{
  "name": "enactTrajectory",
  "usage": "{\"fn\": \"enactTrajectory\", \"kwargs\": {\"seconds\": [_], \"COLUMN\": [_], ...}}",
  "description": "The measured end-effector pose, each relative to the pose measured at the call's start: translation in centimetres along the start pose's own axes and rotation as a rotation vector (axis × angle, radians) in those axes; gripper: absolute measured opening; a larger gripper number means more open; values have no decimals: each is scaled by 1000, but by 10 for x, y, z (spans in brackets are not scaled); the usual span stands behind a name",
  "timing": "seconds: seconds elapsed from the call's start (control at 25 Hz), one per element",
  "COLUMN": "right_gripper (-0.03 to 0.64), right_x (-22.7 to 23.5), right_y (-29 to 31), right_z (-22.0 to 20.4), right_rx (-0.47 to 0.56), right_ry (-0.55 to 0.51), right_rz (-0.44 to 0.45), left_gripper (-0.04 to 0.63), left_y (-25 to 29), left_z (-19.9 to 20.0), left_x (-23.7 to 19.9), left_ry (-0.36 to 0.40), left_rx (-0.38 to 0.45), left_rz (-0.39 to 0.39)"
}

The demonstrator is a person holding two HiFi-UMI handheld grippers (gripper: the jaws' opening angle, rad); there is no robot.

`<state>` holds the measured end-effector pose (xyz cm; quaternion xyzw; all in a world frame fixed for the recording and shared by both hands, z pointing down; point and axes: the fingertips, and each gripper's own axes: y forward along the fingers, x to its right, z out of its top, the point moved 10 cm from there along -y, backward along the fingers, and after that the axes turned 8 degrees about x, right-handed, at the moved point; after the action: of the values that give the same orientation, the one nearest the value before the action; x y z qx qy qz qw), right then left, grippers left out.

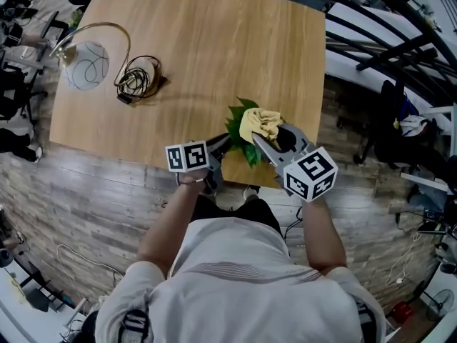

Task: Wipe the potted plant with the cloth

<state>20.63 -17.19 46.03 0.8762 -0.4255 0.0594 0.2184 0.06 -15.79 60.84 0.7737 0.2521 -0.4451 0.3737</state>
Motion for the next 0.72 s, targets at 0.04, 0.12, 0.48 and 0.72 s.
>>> {"fn": "enactTrajectory", "kwargs": {"seconds": [0.04,0.12,0.48,0.72], "right_gripper": [186,186,186,187], "right_x": [-3,-6,63,96], "right_y": [10,32,50,19], "right_z": [0,-5,-15,-24], "right_rx": [-39,-132,-198,-173], "right_ry": [-5,1,139,131], "right_rz": [54,153,-119,-318], "left_gripper": [101,100,97,97], "left_y": [0,-1,-1,-2], "left_z": [0,-1,-3,-3], "left_x": [0,0,1,0], "left_ry": [-2,-4,-16,-20], "left_rx": [2,6,31,34], "left_rz": [2,8,18,21]}}
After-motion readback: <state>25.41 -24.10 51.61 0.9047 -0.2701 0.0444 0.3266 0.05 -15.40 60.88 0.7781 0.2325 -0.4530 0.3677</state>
